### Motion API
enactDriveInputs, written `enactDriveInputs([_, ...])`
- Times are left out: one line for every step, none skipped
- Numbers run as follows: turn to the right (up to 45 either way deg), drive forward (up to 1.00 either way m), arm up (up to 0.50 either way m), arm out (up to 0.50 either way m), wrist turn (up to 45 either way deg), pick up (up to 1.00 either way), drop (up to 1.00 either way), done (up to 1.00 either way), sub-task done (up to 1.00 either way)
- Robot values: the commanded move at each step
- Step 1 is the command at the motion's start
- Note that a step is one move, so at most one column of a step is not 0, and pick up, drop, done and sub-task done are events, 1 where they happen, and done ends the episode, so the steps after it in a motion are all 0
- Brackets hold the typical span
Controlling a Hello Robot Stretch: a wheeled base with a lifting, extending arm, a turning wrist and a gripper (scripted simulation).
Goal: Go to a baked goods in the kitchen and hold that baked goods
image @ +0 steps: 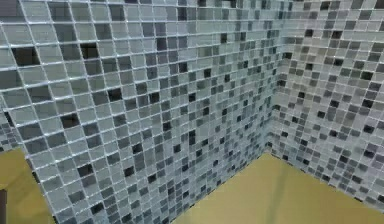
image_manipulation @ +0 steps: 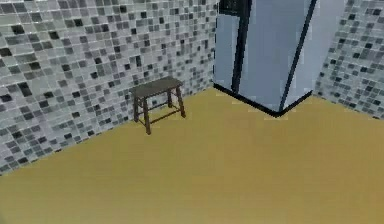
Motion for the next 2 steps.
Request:
enactDriveInputs([-18.0,0.0,0.0,0.0,0.0,0.0,0.0,0.0,0.0])
enactDriveInputs([0.0,0.7,0.0,0.0,0.0,0.0,0.0,0.0,0.0])
